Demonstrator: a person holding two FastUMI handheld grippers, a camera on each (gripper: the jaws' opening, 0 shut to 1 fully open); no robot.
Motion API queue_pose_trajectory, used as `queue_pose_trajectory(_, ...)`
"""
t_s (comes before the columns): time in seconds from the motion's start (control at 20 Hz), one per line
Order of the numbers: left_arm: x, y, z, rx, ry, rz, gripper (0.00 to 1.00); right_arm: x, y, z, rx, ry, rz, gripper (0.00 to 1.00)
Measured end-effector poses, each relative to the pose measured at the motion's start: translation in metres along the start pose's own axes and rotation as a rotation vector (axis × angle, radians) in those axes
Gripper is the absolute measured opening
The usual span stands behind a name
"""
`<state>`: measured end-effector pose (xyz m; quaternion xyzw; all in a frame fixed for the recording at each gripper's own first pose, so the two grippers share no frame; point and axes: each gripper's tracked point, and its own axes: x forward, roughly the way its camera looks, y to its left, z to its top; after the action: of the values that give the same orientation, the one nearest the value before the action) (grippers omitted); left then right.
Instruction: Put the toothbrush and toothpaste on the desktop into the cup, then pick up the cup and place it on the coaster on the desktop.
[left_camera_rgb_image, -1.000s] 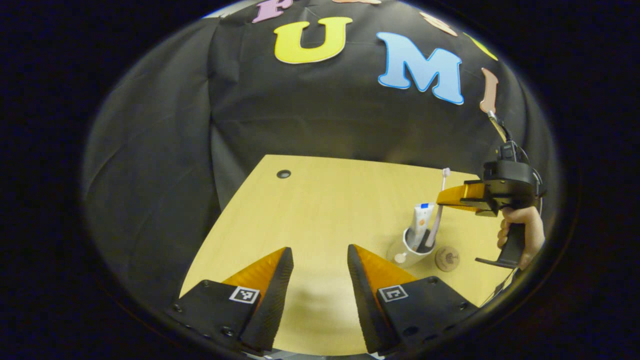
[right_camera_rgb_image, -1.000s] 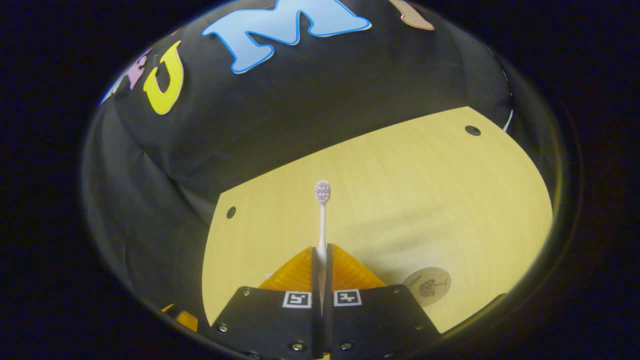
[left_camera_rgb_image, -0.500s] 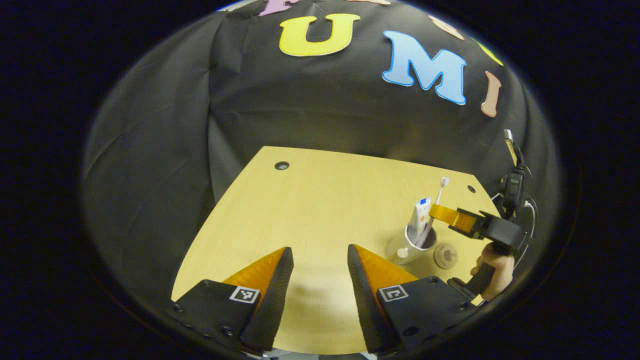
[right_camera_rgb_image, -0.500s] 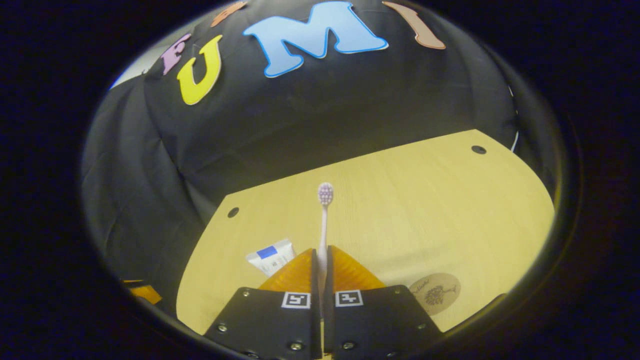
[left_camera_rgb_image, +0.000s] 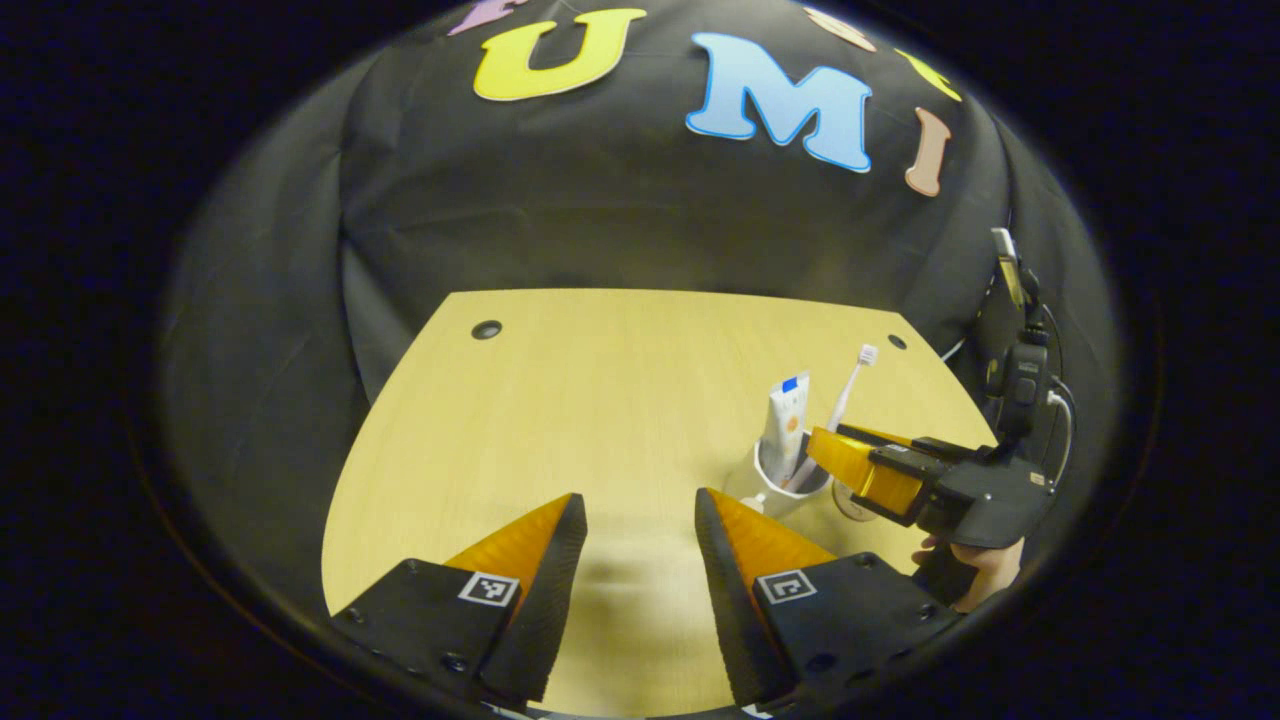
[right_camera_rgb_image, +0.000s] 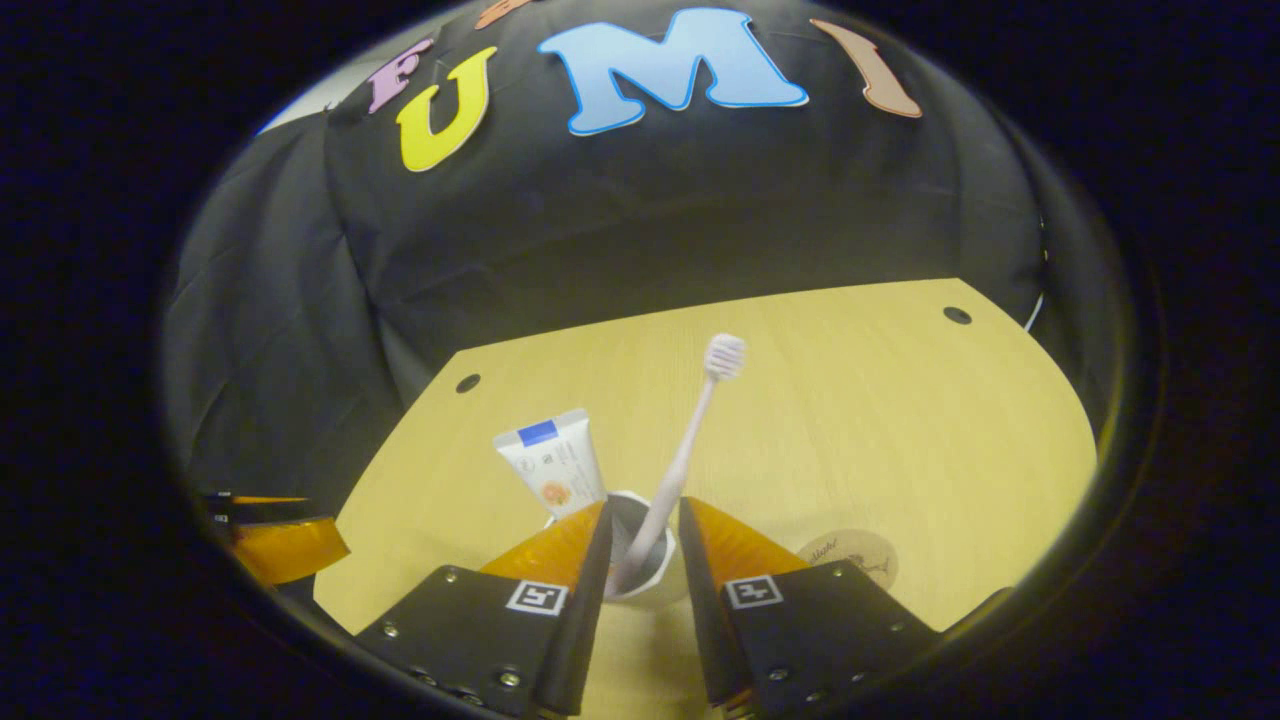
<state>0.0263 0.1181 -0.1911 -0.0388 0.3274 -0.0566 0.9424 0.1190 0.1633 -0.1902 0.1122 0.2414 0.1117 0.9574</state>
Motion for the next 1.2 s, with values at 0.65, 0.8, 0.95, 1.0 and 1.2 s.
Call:
queue_pose_trajectory(0.65,0.044,-0.070,-0.028,0.348,0.216,-0.270,0.73,-0.046,-0.079,-0.003,0.088,0.012,-0.099,0.45)
queue_pose_trajectory(0.8,0.060,-0.075,-0.036,0.458,0.307,-0.308,0.72,-0.058,-0.107,-0.014,0.132,0.029,-0.149,0.45)
queue_pose_trajectory(0.95,0.074,-0.078,-0.050,0.528,0.395,-0.334,0.72,-0.071,-0.135,-0.027,0.173,0.046,-0.201,0.45)
queue_pose_trajectory(1.0,0.080,-0.080,-0.055,0.553,0.423,-0.339,0.72,-0.075,-0.144,-0.031,0.186,0.051,-0.217,0.45)
queue_pose_trajectory(1.2,0.104,-0.076,-0.065,0.672,0.510,-0.335,0.72,-0.091,-0.173,-0.047,0.249,0.083,-0.259,0.45)
